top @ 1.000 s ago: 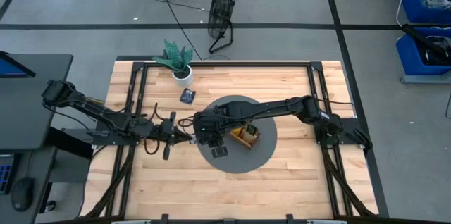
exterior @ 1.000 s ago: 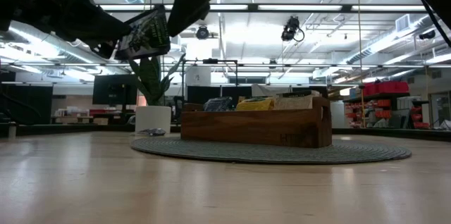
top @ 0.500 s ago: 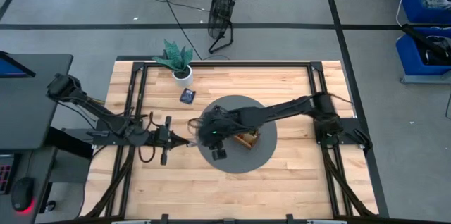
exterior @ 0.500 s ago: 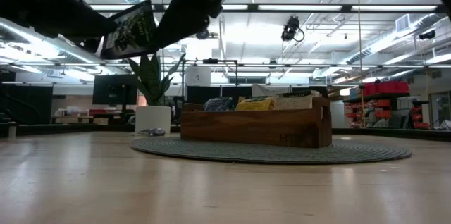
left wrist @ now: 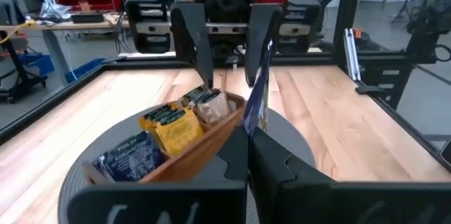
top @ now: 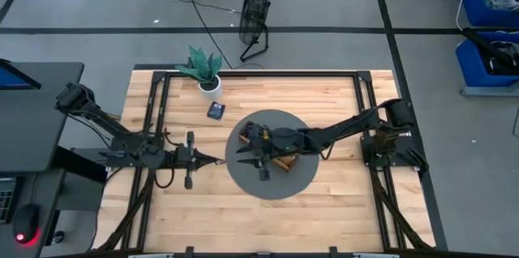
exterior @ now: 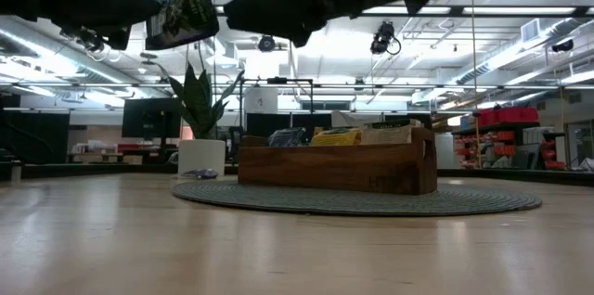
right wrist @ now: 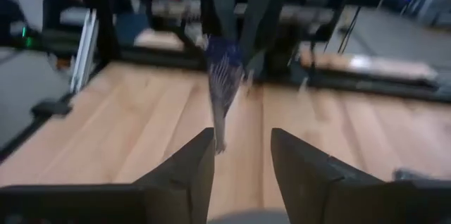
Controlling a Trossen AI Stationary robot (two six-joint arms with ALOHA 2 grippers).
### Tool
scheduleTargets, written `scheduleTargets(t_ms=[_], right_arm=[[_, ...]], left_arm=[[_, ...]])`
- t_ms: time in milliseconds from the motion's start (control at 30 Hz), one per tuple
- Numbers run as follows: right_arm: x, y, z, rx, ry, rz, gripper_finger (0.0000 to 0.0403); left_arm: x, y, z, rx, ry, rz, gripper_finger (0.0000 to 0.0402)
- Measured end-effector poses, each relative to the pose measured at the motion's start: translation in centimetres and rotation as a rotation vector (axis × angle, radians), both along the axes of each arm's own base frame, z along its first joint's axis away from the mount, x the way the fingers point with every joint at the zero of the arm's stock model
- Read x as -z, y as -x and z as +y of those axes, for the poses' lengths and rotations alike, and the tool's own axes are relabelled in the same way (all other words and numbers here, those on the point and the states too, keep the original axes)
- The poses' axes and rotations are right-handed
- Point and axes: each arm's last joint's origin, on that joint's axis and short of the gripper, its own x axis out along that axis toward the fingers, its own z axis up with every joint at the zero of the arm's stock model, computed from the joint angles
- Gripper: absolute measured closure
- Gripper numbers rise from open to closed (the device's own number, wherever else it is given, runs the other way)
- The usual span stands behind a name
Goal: Pick & Place Tea
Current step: Put the dark blue tea bag into the left section of the wooden organizer
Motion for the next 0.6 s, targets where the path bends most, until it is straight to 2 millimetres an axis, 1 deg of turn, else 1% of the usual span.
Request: scheduleTargets(t_ms=[67,167,300,367,467,600], right_arm=[[0.4,0.3,-0.1,0.019,-0.004,-0.058,0.0254],[0.8,0.6,-0.2,0.033,0.011,-0.098,0.0254],[1.0,0.5,0.2,-0.015,0.000,-0.117,0.0254],[1.0,0.4,0.6,-0.027,0.013,-0.152,0.0254],[0.8,0.4,0.8,-0.025,0.034,-0.173,0.0254],[0.8,0.4,0.7,0.001,0.048,-0.174,0.0254]], left_arm=[[-0.1,0.0,0.0,-0.002,-0.002,-0.008,0.0399],[-0.1,0.0,0.0,-0.003,-0.003,-0.011,0.0399],[-0.6,-0.1,0.2,-0.020,-0.008,-0.053,0.0399],[-0.8,-0.2,0.4,-0.029,-0.016,-0.066,0.0399],[-0.8,-0.4,0.7,-0.025,-0.007,-0.067,0.0399],[-0.8,-0.6,0.9,0.003,0.003,-0.074,0.0399]])
